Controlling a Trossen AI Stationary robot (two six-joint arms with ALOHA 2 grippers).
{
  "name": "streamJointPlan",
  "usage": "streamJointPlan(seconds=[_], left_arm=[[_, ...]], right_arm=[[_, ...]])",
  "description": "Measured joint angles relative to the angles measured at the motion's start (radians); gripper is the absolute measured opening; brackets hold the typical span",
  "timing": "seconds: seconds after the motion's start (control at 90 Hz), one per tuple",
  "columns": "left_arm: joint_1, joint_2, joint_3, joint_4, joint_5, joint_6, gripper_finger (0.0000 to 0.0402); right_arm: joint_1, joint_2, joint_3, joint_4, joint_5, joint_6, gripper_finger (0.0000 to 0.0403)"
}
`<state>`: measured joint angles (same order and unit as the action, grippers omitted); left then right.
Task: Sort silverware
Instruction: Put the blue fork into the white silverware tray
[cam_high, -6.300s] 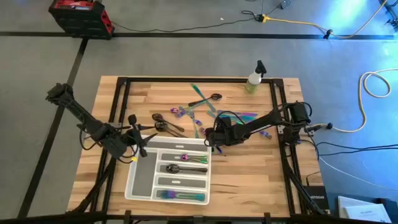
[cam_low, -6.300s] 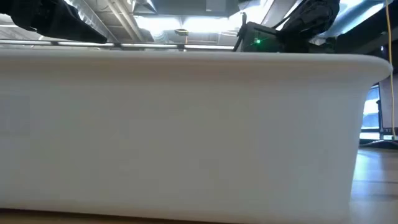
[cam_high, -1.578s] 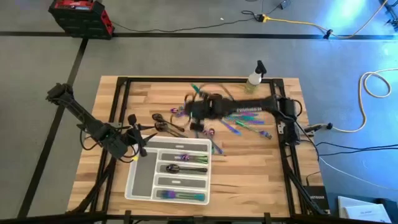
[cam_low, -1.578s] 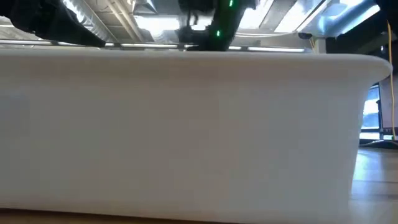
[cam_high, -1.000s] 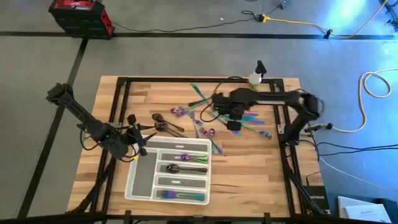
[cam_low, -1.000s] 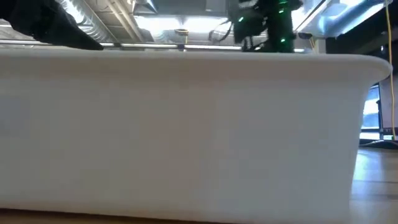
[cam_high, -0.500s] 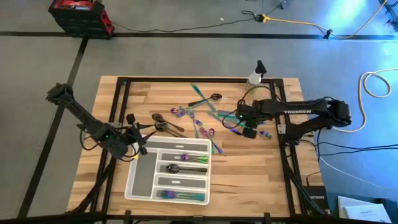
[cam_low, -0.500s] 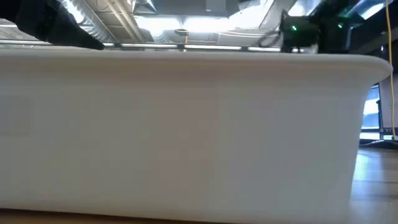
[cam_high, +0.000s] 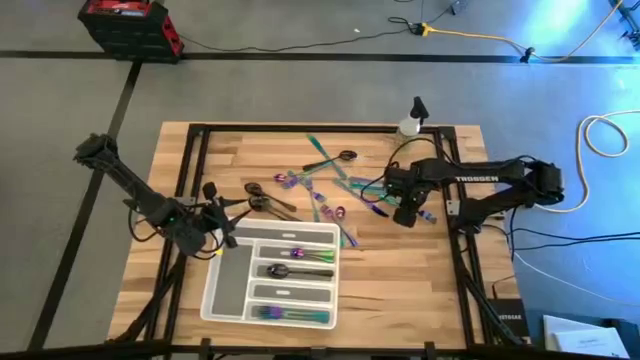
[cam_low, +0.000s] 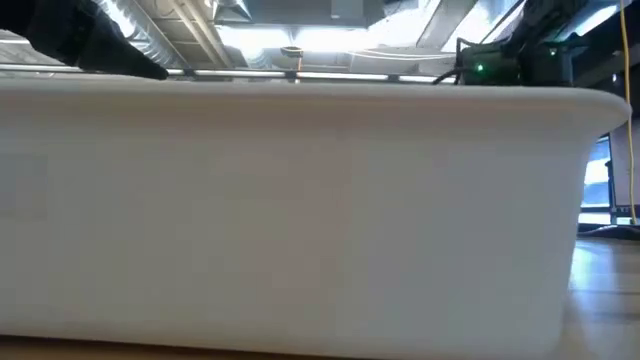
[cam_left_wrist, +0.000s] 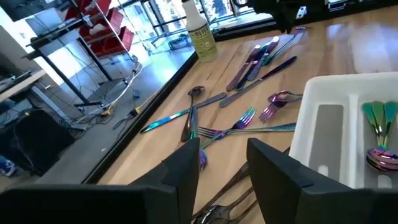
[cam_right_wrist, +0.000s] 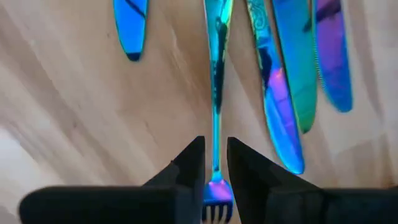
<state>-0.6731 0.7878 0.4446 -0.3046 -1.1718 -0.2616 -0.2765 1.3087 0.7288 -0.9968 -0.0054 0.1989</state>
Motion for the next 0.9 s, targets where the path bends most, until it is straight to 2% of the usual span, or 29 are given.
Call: streamJointPlan(seconds=[0.189,0.456,0.756,0.9], left_arm=[[0.000,0.000,0.000,0.000,0.000,0.002,0.0119],[0.000,0.000,0.000,-0.001,-0.003,0.007,0.0119],[0.000,0.000,0.000,-0.008,-0.003,0.007,0.0119],[0.000,0.000,0.000,-0.008,-0.004,0.007,0.0119]], right_arm=[[-0.049,0.025,-0.001,-0.018,-0.007,0.009,0.0054],[-0.058,0.152,-0.002,-0.016,-0.031,-0.016,0.0057],[-0.058,0.195,-0.003,0.008,-0.004,-0.022,0.0134],[-0.058,0.227,-0.003,0.010,-0.002,-0.020,0.0146]])
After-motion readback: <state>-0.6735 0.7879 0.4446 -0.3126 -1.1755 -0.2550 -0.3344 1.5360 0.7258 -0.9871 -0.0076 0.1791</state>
